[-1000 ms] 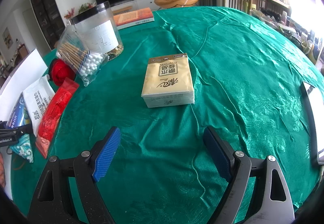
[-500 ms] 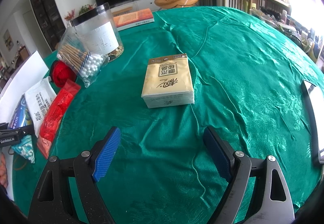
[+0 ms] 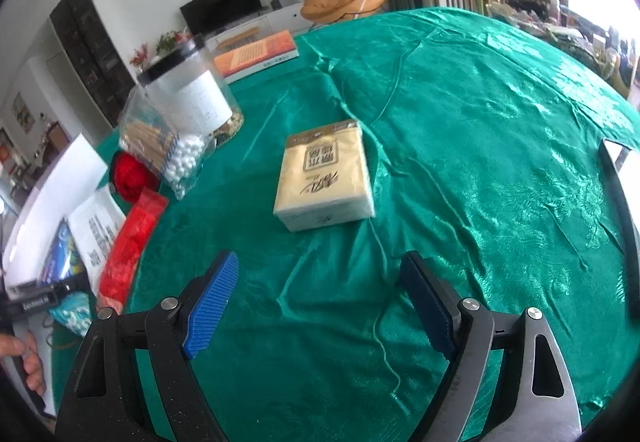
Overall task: Organize soft objects
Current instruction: 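Grasp the beige tissue pack with the right gripper while the left lifts the blue roll, then carry the tissue pack and blue roll into the white box and release both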
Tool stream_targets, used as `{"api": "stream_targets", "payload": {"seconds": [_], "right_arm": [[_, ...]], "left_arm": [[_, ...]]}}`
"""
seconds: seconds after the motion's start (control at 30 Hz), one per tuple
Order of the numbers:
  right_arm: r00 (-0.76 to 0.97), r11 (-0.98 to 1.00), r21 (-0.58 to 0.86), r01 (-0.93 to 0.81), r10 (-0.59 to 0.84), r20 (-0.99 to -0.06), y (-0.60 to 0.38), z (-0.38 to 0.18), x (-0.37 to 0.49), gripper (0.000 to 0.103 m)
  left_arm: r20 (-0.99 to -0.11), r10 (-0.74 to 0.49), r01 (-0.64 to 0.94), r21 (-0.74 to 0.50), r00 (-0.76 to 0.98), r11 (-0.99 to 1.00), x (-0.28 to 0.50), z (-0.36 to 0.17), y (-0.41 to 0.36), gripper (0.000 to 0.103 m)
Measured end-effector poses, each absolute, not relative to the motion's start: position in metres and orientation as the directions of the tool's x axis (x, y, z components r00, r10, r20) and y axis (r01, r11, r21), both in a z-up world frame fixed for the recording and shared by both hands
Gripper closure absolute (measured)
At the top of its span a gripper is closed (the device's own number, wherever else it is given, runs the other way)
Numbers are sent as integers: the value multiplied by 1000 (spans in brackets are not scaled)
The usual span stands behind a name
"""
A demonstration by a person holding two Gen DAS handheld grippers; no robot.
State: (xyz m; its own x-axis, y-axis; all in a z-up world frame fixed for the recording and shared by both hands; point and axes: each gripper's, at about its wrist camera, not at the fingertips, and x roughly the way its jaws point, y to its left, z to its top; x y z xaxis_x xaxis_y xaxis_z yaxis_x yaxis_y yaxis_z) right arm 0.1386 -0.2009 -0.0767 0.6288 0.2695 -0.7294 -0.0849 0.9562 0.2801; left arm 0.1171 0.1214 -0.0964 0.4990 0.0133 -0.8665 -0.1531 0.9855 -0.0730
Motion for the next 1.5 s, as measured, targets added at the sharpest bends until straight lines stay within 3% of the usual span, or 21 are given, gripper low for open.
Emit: {"api": "stream_targets", "payload": {"seconds": [0.1, 0.23, 0.3, 0.33, 0.47, 0.67, 0.83, 1.0, 1.03, 1.1, 1.13, 1.17, 1.27, 1.5], "right_arm": [[629, 966, 250, -67, 235, -741, -201, -63, 160, 17], [510, 980, 160, -118, 198, -837, -178, -68, 206, 18], [479, 982, 123, -144, 178, -860, -168, -74, 218, 23], [473, 985, 103, -139, 158, -867, -166, -75, 220, 50], [481, 985, 138, -104, 171, -860, -163, -61, 208, 49], [549, 926, 215, -311, 360, -755, -97, 16, 162, 49], [472, 783, 324, -531, 591, -654, 2, 81, 115, 49], [293, 590, 362, -722, 735, -612, 118, 106, 61, 48], [257, 559, 366, -744, 745, -616, 138, 104, 53, 47], [197, 511, 359, -781, 747, -635, 171, 94, 38, 38], [166, 491, 358, -795, 742, -650, 183, 88, 34, 26], [145, 479, 356, -803, 735, -662, 189, 80, 25, 24], [150, 487, 339, -805, 720, -678, 183, 63, 21, 24], [334, 684, 303, -664, 633, -698, 103, 30, 42, 24]], "left_arm": [[-861, -12, -168, -113, 509, 979, 113, -93, 129, 46], [-845, -26, -175, -141, 534, 974, 105, -80, 133, 47], [-835, -42, -172, -162, 549, 972, 101, -70, 133, 47], [-828, -64, -164, -185, 558, 969, 99, -65, 134, 47], [-779, -128, -127, -257, 613, 958, 85, -42, 132, 48], [-688, -182, -96, -346, 702, 933, 57, 5, 152, 48], [-646, -51, -185, -292, 762, 938, 10, 40, 211, 48], [-661, 181, -390, -182, 728, 902, -42, 45, 286, 47], [-674, 231, -438, -152, 702, 886, -49, 41, 299, 45], [-693, 325, -516, -79, 644, 853, -59, 31, 318, 26], [-691, 361, -541, -52, 626, 839, -63, 28, 325, 8], [-680, 396, -564, -30, 617, 826, -68, 26, 329, 1], [-664, 408, -570, -34, 627, 821, -70, 20, 328, 1], [-641, 260, -408, -90, 722, 909, -42, 22, 273, 1]]}}
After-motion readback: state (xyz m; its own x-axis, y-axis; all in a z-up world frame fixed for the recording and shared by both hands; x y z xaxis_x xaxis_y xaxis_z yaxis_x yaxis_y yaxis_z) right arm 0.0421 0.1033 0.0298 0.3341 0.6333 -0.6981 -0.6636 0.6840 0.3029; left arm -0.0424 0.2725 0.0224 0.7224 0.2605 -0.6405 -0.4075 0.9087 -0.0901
